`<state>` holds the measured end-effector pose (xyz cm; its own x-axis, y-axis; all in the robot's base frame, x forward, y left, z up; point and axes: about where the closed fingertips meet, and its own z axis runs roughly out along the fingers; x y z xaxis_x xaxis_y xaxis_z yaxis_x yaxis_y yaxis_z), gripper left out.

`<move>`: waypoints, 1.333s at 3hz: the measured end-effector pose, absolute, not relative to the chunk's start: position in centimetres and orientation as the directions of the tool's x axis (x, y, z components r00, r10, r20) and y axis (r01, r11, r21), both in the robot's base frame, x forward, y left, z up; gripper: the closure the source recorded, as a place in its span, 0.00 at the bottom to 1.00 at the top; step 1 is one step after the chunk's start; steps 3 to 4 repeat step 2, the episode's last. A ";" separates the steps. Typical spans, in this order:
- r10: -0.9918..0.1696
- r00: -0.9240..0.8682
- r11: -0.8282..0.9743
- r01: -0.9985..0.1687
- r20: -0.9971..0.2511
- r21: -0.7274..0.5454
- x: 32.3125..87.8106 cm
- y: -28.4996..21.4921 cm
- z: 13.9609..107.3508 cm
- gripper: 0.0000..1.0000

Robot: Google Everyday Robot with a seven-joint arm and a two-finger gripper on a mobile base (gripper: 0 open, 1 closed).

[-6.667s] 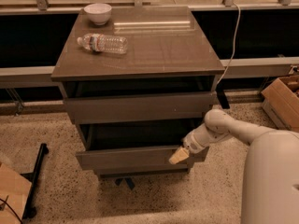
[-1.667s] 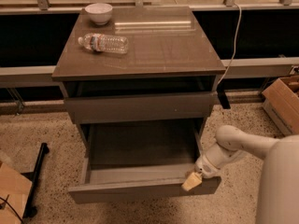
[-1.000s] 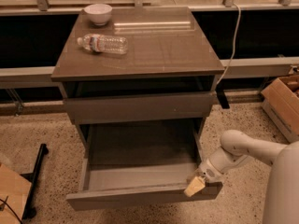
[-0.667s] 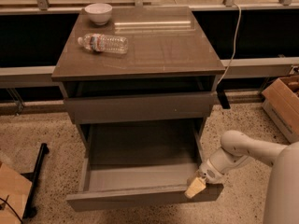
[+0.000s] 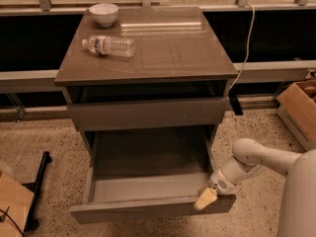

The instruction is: Open middle drawer

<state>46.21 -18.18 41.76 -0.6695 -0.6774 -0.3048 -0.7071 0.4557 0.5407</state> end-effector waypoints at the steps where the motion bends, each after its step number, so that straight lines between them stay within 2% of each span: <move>1: -0.678 -0.669 0.454 -0.706 -0.304 0.543 46.1 -18.1 41.6 0.00; 4: -0.678 -0.669 0.454 -0.706 -0.304 0.543 46.1 -18.1 41.6 0.00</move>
Offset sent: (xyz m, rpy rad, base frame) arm -0.0011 0.0011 -0.0012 0.0013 0.0031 0.0019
